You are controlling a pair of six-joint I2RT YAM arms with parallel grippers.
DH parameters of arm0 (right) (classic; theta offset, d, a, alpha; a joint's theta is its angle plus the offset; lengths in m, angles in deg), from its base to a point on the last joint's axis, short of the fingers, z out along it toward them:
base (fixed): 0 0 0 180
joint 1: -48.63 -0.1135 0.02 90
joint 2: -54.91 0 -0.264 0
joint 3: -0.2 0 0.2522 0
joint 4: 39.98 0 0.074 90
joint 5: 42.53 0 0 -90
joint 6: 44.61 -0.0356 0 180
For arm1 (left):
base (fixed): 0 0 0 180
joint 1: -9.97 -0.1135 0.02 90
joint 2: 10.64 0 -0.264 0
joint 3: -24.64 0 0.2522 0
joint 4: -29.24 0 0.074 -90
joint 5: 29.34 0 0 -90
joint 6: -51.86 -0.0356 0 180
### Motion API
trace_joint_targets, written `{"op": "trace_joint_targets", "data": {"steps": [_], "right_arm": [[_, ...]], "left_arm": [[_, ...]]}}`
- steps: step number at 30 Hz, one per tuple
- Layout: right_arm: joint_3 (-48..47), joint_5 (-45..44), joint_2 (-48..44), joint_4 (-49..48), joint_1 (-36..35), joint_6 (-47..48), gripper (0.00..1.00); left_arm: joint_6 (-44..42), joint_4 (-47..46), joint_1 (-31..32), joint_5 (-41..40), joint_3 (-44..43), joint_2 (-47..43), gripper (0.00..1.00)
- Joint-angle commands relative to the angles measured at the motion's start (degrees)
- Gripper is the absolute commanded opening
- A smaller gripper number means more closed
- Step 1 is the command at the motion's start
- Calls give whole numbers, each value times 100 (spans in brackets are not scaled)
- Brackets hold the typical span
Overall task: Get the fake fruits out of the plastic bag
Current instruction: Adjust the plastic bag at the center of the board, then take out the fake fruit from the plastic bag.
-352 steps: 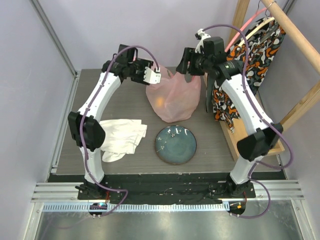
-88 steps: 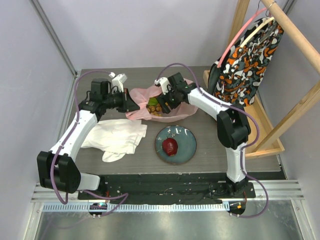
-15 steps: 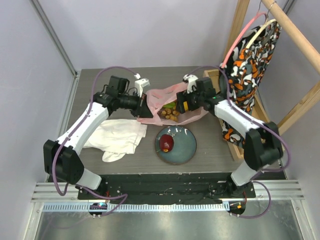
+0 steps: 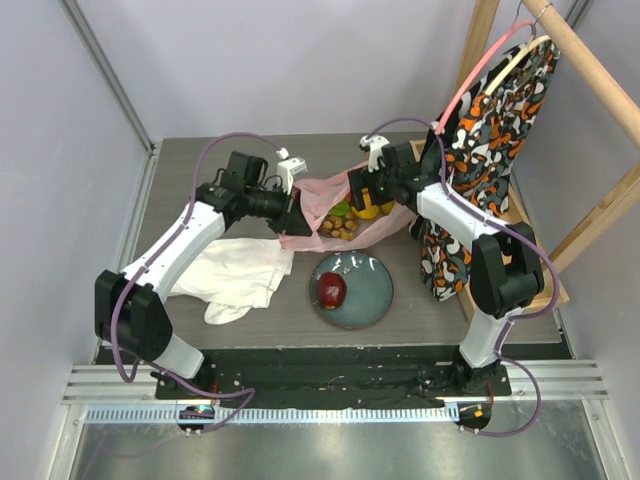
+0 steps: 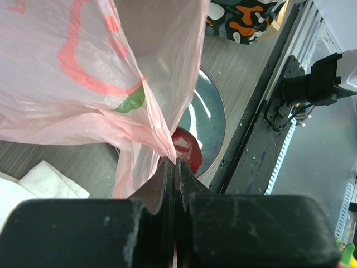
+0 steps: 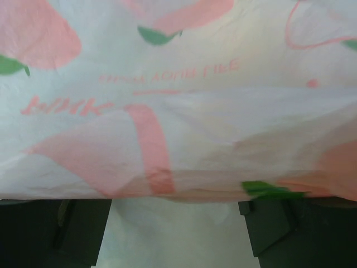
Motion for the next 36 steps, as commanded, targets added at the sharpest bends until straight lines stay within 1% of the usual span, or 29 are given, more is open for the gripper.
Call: {"op": "trace_joint_targets", "data": {"steps": [1, 3, 7, 10, 15, 16, 17, 19, 20, 22, 23, 26, 27, 29, 30, 32, 33, 36], "right_arm": [[-686, -258, 454, -223, -2, 428, 93], [-907, -267, 874, -126, 7, 542, 94], [-1311, -355, 1429, -144, -2, 832, 96], [-1523, -320, 1641, 40, -10, 1052, 96], [-1331, -337, 1598, 147, -11, 1202, 95], [-1286, -337, 1571, 94, -2, 1210, 93], [-1242, -303, 1554, 68, -10, 1219, 84], [-1084, -285, 1501, -107, -11, 1202, 71], [-1049, -285, 1431, -169, -11, 1176, 62], [-1066, -267, 1352, -222, -10, 1132, 55], [-1092, -215, 1238, -205, -19, 1157, 49], [-1084, -109, 957, -48, -19, 1245, 43], [-1066, -31, 878, 66, -19, 1263, 40], [-970, 75, 711, 181, -19, 1246, 38], [-926, 198, 518, 277, -11, 1237, 35], [-768, 260, 342, 296, -28, 1176, 33], [-732, 278, 236, 313, -19, 1149, 30], [-776, 339, 121, 593, -20, 1131, 29]], "left_arm": [[27, -240, 29, 70, -257, 30, 0], [9, -205, 29, 71, -309, 56, 0], [-78, -126, 20, 97, -406, 109, 0], [-96, -108, 29, 88, -424, 118, 0], [-114, -160, 29, 71, -433, 135, 0], [-105, -178, 29, 71, -433, 135, 0], [-105, -187, 29, 71, -433, 144, 0], [-87, -204, 29, 71, -424, 161, 0], [-79, -213, 29, 62, -415, 170, 0], [-61, -222, 20, 62, -415, 170, 0], [-61, -222, 29, 62, -415, 162, 0], [-61, -248, 20, 71, -406, 153, 0], [-61, -266, 29, 62, -415, 153, 0], [-70, -284, 29, 62, -415, 144, 0], [-79, -284, 29, 62, -406, 144, 0], [-79, -319, 29, 44, -397, 161, 0], [-79, -327, 29, 53, -397, 170, 0], [-79, -328, 29, 62, -459, 197, 0]]}}
